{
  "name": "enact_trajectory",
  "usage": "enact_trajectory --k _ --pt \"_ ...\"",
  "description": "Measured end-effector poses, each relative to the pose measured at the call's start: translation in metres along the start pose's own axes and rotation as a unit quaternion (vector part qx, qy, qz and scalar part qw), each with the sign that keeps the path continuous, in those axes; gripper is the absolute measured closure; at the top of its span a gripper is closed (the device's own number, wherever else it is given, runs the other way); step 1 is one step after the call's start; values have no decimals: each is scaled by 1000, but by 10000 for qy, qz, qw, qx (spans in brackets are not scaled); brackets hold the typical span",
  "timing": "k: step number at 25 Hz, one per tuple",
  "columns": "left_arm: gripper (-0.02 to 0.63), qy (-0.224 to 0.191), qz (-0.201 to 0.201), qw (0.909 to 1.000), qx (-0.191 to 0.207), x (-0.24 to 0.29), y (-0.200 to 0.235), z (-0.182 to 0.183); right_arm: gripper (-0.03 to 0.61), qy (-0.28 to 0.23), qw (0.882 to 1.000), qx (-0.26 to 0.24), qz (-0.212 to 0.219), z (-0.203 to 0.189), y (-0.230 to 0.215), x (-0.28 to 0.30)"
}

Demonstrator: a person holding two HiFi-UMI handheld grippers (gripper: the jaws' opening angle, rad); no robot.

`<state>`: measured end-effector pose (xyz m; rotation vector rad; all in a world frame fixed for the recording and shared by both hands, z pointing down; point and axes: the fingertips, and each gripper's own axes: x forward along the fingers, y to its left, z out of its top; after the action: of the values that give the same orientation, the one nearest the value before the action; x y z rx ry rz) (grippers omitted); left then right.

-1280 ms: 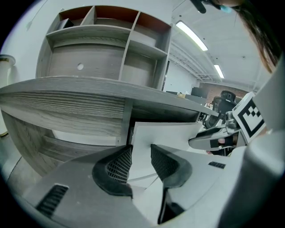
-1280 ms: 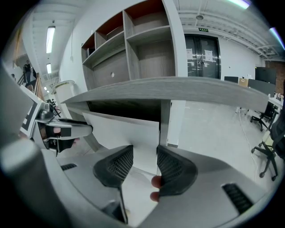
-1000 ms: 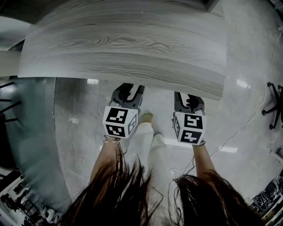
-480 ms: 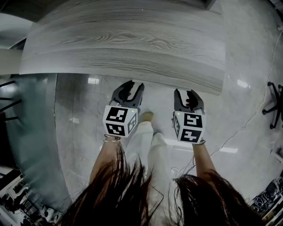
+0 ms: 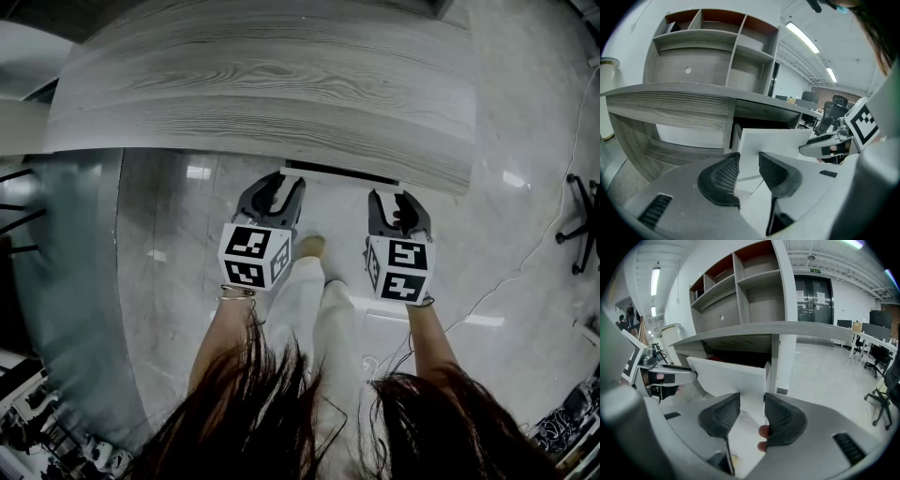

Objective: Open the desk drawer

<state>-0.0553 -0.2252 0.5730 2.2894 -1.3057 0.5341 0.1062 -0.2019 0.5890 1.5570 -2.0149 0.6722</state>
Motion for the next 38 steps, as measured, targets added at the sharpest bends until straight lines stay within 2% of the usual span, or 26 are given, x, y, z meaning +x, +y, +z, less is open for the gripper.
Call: enact_trajectory --k 21,38 --pt "489 76 -36 10000 39 -15 -5 -11 416 14 10000 10 -32 -12 6 -13" --pt "489 312 -100 9995 -7 -24 -9 -26 416 224 9997 20 -127 -27 12 -21"
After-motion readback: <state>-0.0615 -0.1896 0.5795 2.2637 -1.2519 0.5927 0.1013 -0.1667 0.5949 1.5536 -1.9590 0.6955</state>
